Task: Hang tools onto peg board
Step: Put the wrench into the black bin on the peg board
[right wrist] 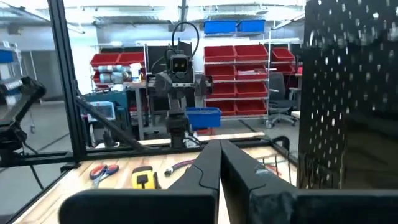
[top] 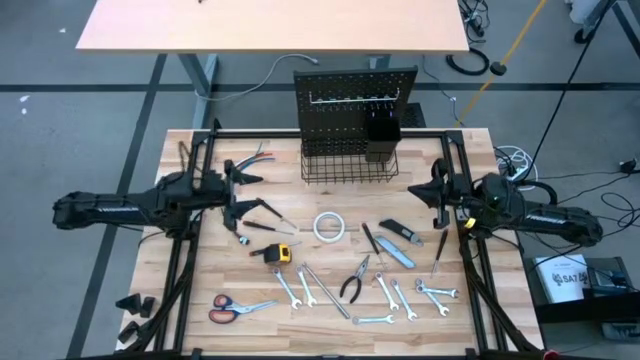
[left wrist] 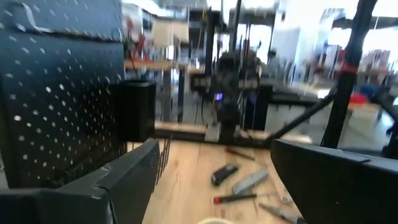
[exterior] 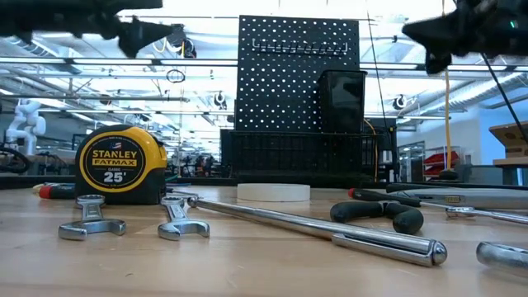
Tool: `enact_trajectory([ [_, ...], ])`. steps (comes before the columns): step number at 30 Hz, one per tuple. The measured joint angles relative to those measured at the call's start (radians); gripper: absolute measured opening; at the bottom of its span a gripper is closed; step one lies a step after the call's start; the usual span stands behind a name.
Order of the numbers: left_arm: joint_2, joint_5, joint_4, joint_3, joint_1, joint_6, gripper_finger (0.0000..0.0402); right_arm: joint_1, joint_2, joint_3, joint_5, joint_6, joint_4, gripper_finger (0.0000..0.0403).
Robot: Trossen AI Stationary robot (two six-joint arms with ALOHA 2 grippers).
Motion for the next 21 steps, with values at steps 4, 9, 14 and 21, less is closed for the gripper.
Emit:
enact_trajectory([
  [4, 0.111, 0.0, -0.143, 0.104, 0.0, 0.077, 0.0315, 0.01, 0.196, 0.16, 0.0, -0.029, -0.108, 0.0],
  [9, 0.154, 0.042, -0.258, 0.173, 0.0, 0.164, 0.0315, 0.057, 0.466, 0.364, 0.005, -0.044, -0.26, 0.0],
  [14, 0.139, 0.199, -0.381, 0.186, 0.0, 0.183, 0.0315, 0.156, 0.715, 0.542, 0.032, -0.021, -0.346, 0.0],
  [21, 0.142, 0.34, -0.395, 0.185, 0.0, 0.125, 0.0315, 0.26, 0.95, 0.785, 0.214, 0.018, -0.595, 0.0],
])
